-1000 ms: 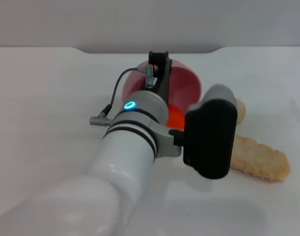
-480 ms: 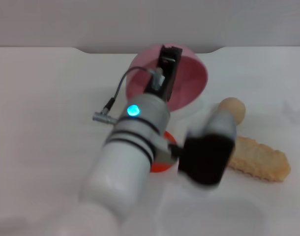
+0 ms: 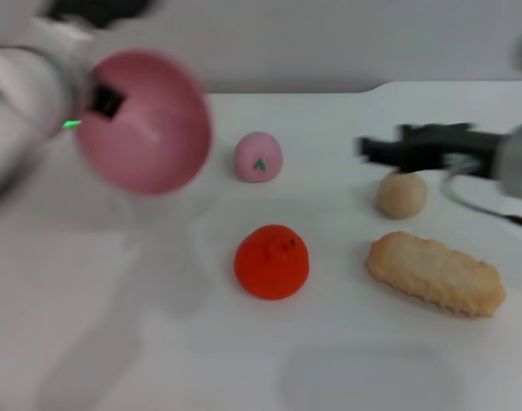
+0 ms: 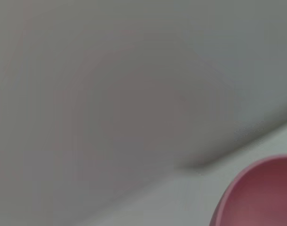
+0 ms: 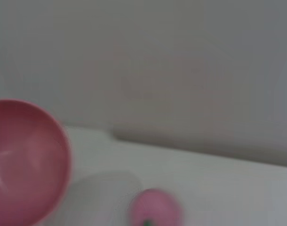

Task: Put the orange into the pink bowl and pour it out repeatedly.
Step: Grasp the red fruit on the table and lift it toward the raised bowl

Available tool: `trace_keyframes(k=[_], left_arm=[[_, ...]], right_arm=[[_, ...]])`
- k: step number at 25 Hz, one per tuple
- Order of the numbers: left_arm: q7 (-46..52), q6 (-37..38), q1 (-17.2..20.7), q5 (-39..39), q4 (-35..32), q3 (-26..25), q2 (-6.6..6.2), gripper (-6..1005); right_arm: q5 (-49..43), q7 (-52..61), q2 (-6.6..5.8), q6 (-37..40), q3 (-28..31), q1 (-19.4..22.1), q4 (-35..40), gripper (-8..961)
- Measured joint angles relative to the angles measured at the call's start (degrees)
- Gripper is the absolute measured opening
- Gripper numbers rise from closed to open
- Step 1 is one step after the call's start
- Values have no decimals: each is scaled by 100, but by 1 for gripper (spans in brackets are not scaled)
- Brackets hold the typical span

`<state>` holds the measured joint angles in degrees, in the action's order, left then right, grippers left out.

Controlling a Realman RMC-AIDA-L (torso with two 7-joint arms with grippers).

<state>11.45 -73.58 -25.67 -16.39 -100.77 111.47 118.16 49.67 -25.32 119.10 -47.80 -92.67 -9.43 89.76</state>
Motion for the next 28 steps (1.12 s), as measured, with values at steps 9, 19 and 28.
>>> trace_keyframes(k=[9, 19, 28], left_arm=[[-551, -68, 1008, 1554, -256, -1933, -17, 41], [-610, -98, 950, 1597, -230, -2046, -21, 41], [-598, -119, 825, 1602, -235, -2003, -16, 41]], right_arm=[[971, -12, 4, 671, -1520, -1456, -2019, 761], [1106, 42, 8, 873, -1738, -1703, -2551, 754], [1693, -142, 14, 882, -1911, -2315, -3578, 748]])
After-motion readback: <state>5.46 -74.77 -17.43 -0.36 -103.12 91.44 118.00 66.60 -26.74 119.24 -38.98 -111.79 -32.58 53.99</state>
